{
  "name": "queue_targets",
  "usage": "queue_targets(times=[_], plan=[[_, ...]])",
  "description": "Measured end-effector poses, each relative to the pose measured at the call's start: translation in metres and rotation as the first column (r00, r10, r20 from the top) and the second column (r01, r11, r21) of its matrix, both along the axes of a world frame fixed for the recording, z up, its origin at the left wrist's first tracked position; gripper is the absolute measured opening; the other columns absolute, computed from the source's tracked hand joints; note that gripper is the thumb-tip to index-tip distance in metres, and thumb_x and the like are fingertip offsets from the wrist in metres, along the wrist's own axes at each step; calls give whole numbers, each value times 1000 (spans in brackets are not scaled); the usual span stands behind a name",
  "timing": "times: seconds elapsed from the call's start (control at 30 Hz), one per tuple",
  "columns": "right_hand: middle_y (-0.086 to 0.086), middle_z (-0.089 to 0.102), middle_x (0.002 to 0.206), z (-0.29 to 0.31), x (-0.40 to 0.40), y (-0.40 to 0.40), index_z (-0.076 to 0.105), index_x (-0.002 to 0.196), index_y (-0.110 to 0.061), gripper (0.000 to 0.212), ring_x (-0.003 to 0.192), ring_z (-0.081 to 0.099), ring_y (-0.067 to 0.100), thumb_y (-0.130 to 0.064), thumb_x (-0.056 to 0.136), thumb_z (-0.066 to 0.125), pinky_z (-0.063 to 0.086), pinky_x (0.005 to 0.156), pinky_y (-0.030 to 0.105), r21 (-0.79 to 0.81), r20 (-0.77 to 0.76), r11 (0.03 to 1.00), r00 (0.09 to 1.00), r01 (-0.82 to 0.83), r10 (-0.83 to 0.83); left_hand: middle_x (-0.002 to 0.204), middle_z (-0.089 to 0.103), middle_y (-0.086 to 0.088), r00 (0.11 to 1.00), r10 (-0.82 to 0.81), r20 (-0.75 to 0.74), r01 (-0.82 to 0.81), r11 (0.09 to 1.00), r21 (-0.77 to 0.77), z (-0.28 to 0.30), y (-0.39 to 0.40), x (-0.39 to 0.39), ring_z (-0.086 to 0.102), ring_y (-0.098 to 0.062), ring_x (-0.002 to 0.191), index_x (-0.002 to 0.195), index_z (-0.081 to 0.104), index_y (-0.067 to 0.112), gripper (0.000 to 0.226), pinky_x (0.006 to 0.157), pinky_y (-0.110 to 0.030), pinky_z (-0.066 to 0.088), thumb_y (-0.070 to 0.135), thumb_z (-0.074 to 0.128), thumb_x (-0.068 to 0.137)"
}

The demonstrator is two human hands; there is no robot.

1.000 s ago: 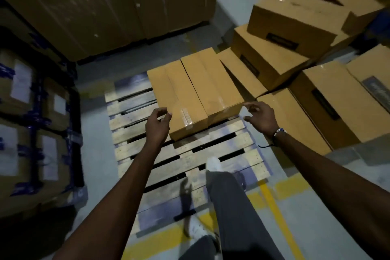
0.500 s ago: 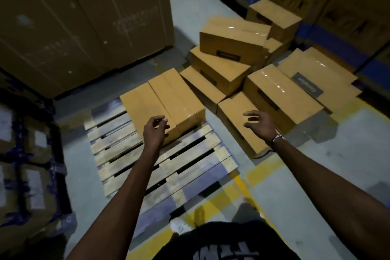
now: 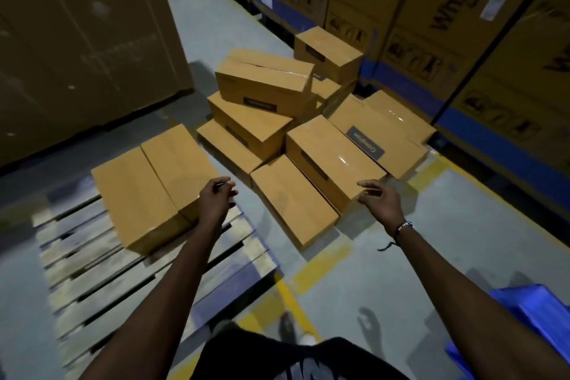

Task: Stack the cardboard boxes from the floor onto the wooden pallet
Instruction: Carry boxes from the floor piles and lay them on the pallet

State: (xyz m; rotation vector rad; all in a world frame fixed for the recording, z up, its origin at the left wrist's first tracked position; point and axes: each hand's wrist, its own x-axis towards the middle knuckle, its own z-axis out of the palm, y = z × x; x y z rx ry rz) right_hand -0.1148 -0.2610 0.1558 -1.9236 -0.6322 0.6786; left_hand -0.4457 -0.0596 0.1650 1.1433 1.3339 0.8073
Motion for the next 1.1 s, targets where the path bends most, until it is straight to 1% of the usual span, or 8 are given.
queue_targets(times=[0.17,0.27,0.4,0.5,0.7,0.9,1.03,1.1], plan=[[3,74,111,-11,65,1,77,107,-15,31,105,68,21,3,82,75,60,90,44,-33,-17,999,1000,26,-26,107,74,-9,997,-76,30,76,997,-16,-4,-5,72,72,-23,99,114,70,11,16,76,-36,57,22,64,104],[6,73,111,-17,96,16,75,105,-18,30,106,68,23,3,84,75,56,85,37,-37,-15,999,1000,21,-22,107,74,-10,997,-78,15,79,996,-38,-12,9,106,72,-24,101,114,70,12,14,81,-42,58,22,65,103],[4,73,113,-29,141,54,74,106,-19,31,104,68,23,2,84,78,56,87,38,-63,-7,998,1000,-4,4,112,73,-8,998,-64,-3,64,996,-65,-37,43,152,73,-21,101,113,70,16,12,81,-41,59,22,65,104],[4,72,115,-39,177,81,74,111,-16,33,102,68,22,1,84,78,55,83,35,-90,-3,996,1000,4,-4,112,73,-7,997,-72,-20,69,993,-99,-57,68,192,72,-19,100,108,69,20,7,82,-42,59,20,64,104],[5,71,119,-53,241,122,70,122,-16,42,102,69,23,-1,84,79,57,88,39,-172,-32,985,999,-30,25,113,72,-10,994,-107,-34,100,981,-166,-93,108,275,73,-17,96,113,70,11,14,71,-32,55,19,63,104],[3,69,118,-55,306,163,68,125,-15,42,95,68,10,-3,86,79,53,76,19,-223,1,968,993,-114,117,113,71,-6,985,-160,-60,148,974,-173,-107,128,348,73,-20,99,117,69,13,18,74,-34,56,23,61,105],[2,67,128,-77,358,195,66,130,-15,46,93,66,8,-4,87,78,57,88,38,-288,-17,936,979,-201,205,115,71,-6,978,-172,-114,149,970,-190,-129,134,391,74,-18,97,117,68,14,18,74,-35,58,25,63,104],[4,65,130,-92,386,216,64,133,-14,48,95,66,14,-5,88,77,56,95,44,-314,-25,915,965,-254,260,115,70,-5,976,-153,-158,120,972,-202,-139,138,413,74,-19,97,117,67,13,18,74,-34,57,25,62,104]])
